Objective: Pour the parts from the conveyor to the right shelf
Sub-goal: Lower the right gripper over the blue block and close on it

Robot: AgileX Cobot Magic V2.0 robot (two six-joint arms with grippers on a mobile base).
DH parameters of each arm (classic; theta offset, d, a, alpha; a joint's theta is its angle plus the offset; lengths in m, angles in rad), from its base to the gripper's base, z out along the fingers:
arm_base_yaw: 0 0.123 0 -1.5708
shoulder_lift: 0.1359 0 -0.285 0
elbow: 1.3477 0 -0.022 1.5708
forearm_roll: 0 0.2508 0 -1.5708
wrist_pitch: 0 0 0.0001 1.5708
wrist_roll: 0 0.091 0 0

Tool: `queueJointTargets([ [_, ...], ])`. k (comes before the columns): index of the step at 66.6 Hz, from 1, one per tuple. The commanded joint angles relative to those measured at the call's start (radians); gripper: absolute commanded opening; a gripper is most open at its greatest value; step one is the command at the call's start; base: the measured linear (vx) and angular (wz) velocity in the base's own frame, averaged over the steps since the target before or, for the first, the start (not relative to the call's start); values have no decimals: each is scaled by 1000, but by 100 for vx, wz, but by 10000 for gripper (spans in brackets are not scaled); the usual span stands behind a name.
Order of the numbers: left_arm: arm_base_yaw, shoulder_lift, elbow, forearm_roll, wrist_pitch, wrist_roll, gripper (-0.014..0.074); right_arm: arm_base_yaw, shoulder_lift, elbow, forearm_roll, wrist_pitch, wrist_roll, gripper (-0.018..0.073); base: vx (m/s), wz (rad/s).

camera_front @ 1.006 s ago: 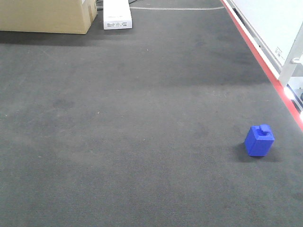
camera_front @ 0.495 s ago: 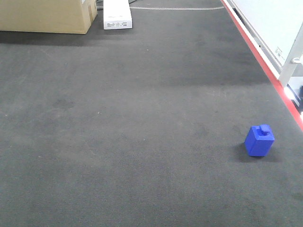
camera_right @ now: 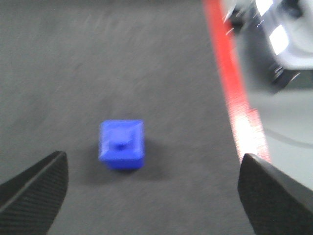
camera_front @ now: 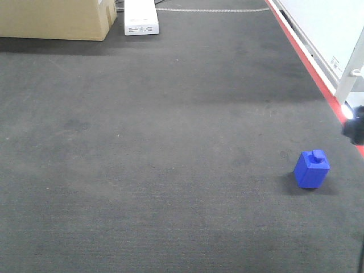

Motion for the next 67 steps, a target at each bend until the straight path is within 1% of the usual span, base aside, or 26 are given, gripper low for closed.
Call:
queueJointTargets([
  [1,-8,-11,-19,-8,-79,-8,-6,-3,60,-123,120,78,-110,654,0,0],
  [4,-8,-11,-19,-8,-79,-8,-6,-3,107,-174,151,130,-137,652,0,0],
  [7,-8,-11,-19,-8,-79,-8,-6,-3,147,-216,167,189,-142,652,0,0],
  [25,-8,-11,-19,-8,-79,-8,-6,-4,401,-470,157,507,-136,642,0,0],
  [31,-8,-11,-19,-8,-79,-8,-6,-4,466,-532,149,545,-136,632,0,0],
  [45,-8,-11,-19,-8,-79,-8,-6,-4,567,-616,103,558,-136,617,0,0],
  [67,-8,-11,-19,-8,-79,-8,-6,-4,659,-619,110,558,-135,610,0,0],
])
